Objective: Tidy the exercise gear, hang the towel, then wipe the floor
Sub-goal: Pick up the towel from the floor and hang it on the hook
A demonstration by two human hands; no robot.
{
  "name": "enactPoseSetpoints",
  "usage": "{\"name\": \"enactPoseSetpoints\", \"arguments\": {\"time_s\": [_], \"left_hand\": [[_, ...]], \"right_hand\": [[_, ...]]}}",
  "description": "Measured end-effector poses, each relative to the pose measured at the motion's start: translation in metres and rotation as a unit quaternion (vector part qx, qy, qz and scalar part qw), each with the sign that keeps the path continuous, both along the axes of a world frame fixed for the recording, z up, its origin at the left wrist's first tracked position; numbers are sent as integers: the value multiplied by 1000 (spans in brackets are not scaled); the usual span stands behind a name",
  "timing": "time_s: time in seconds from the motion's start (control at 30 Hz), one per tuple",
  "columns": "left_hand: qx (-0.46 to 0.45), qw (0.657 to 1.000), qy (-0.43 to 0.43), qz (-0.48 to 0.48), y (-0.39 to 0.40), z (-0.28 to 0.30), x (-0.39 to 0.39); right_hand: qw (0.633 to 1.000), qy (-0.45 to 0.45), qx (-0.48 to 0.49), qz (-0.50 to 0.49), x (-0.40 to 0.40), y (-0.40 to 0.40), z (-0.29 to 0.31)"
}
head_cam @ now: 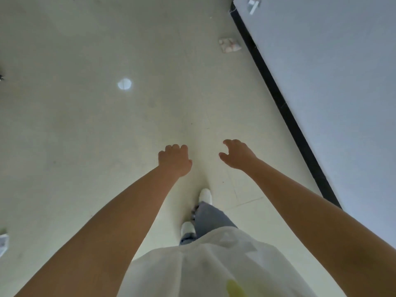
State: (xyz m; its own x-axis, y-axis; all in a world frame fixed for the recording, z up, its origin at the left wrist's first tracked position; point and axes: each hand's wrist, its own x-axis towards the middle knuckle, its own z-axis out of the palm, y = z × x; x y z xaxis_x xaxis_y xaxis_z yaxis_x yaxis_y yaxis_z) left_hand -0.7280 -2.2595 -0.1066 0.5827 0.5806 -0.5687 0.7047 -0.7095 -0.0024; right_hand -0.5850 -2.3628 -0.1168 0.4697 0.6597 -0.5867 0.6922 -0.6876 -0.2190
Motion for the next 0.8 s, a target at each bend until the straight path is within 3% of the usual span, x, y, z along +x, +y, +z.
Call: {"name": "enactPoseSetpoints", "arguments": {"time_s": [0.23, 0.6, 0.8], "left_hand": [[0, 1000, 12, -25, 165, -16, 110], [26, 999, -1, -48, 430, 9, 276], [20, 995, -12, -93, 593, 0, 362]], "right_hand": [[1000, 5, 18, -20, 115, 162, -12], [1000, 5, 15, -11, 269, 436, 5], [998, -4, 12, -60, 352, 580, -7]]}}
